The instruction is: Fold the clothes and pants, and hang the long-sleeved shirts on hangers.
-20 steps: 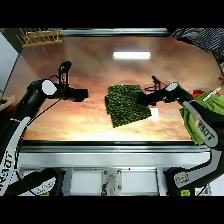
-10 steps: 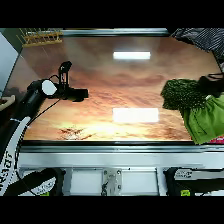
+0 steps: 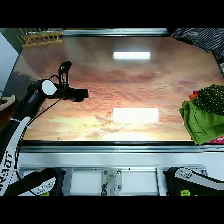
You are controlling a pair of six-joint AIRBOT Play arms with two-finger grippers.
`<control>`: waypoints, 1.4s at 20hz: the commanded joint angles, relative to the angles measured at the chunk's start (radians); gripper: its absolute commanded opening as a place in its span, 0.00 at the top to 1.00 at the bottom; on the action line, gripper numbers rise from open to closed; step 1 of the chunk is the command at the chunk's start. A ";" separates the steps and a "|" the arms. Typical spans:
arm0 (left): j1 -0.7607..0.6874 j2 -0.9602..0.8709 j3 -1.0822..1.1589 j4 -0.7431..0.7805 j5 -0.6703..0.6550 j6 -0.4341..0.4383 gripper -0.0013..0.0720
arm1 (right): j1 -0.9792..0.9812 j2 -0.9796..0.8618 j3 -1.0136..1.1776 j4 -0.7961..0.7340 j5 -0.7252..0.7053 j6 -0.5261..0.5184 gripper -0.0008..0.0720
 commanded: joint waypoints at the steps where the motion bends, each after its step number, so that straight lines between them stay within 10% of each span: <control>1: -0.001 0.000 0.000 0.001 0.000 0.001 0.98 | -0.013 0.024 -0.048 -0.161 0.117 0.051 0.97; 8: -0.001 0.000 0.000 0.001 -0.001 0.001 0.98 | -0.013 0.051 -0.259 -0.224 0.114 0.105 0.90; 10: -0.001 0.000 0.000 0.001 -0.001 0.001 0.98 | -0.015 0.053 -0.257 -0.231 0.110 0.104 0.16; 11: -0.001 0.000 0.000 0.001 0.000 0.001 0.98 | -0.016 0.058 -0.249 -0.256 0.116 0.104 0.01; 17: -0.001 0.000 0.000 0.001 0.000 0.001 0.98 | -0.021 0.204 -0.167 -0.302 -0.039 0.093 0.01; 24: -0.001 0.000 -0.001 0.002 0.000 0.001 0.98 | 0.312 0.326 -0.238 0.432 -0.085 -0.270 0.01; 28: -0.001 0.000 -0.001 0.001 0.002 0.001 0.98 | 0.591 0.314 -0.344 0.529 -0.085 -0.310 0.01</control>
